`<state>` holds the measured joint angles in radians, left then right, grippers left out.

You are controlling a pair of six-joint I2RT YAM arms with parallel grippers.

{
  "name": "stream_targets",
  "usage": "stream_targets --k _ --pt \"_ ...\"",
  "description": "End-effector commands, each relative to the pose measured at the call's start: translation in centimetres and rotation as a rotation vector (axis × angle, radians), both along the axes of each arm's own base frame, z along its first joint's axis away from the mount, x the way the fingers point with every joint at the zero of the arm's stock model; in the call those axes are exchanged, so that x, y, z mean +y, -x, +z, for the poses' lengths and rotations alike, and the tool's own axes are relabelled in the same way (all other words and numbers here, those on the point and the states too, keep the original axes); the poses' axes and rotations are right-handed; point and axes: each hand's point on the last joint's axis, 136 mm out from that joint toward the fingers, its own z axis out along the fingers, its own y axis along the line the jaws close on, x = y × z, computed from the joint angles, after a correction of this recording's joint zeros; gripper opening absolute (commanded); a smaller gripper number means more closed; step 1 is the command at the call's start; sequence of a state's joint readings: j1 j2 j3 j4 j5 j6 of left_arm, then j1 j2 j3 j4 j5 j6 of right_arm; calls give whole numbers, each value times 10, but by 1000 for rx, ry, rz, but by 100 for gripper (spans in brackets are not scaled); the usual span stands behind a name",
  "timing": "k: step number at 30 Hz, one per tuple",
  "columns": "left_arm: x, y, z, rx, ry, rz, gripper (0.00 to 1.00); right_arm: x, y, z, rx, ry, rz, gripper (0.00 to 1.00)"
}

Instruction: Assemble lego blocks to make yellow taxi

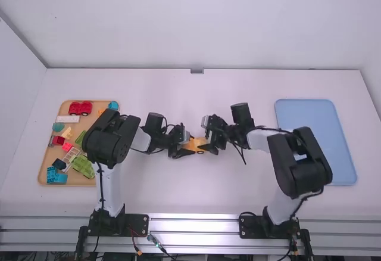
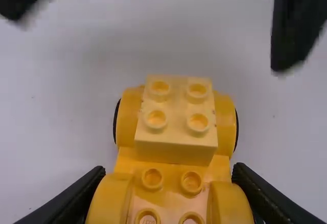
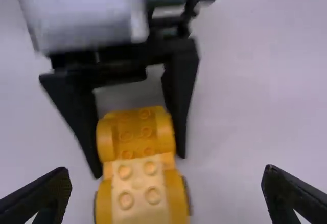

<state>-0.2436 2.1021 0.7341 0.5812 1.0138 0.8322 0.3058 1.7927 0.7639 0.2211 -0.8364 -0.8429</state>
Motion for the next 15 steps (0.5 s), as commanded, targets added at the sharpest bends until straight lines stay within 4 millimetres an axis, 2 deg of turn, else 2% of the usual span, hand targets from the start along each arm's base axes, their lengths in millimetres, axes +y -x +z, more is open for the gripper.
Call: stream_targets --k 1,3,10,15 --pt "0 -1 -4 11 -8 8 80 -2 -11 19 -51 13 -47 99" --pt "2 -7 -1 35 5 39 99 -2 -11 23 -64 12 -45 99" --pt "1 -16 21 43 34 78 99 -4 -14 24 -69 11 -53 99" --pt "12 -22 44 35 39 108 99 -4 -16 26 -82 6 -58 99"
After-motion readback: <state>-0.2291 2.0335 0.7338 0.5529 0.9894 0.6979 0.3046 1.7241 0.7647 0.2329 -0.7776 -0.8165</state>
